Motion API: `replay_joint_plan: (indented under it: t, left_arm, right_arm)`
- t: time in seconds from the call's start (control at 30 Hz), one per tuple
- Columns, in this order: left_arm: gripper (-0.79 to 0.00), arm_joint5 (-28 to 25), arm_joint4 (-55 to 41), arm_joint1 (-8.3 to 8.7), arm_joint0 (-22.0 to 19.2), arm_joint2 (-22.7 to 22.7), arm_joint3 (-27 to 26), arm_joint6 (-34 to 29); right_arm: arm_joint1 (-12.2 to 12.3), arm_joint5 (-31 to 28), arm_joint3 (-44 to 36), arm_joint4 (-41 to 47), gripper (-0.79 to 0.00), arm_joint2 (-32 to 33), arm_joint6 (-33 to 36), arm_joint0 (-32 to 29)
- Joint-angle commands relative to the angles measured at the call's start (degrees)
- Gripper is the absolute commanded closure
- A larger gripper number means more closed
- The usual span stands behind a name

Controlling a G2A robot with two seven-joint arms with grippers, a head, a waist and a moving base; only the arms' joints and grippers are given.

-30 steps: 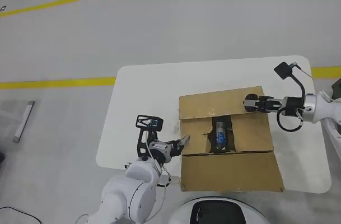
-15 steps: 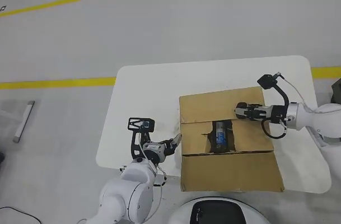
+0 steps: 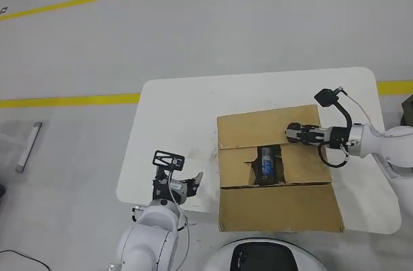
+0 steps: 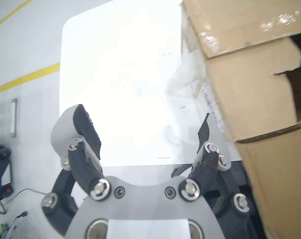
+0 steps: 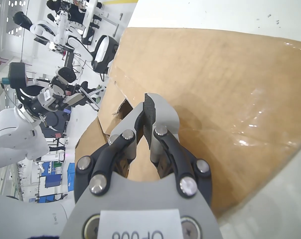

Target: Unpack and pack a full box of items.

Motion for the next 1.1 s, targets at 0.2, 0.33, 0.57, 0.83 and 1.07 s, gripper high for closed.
replay_joint_plan:
  t: [0.2, 0.33, 0.57, 0.83, 1.07]
  left_arm:
    - [-0.785, -12.2, 4.8, 0.70, 8.8, 0.6, 1.2, -1.7]
    - [-0.785, -14.5, 3.6, 0.45, 10.0, 2.2, 1.1, -0.2]
    - [-0.785, -19.0, 3.5, 0.07, 10.7, 5.2, -0.7, 2.9]
    - [-0.785, -19.4, 3.2, -0.80, 7.6, 6.5, -3.9, 6.5]
    - [-0.785, -18.0, 3.1, -1.67, 2.6, 5.3, -3.7, 6.8]
  right_arm:
    - [0.1, 0.1, 0.1, 0.4, 0.000, -0.5, 0.0, 0.4]
    - [0.2, 0.3, -0.3, 0.4, 0.000, -0.6, -0.1, 0.6]
    - [0.3, 0.5, -0.4, 0.4, 0.000, -0.8, -0.1, 0.2]
    - [0.5, 0.9, -1.1, 0.2, 0.000, -1.2, -0.3, 0.1]
    - [0.8, 0.7, -3.1, 0.4, 0.000, 0.7, -1.5, -0.4]
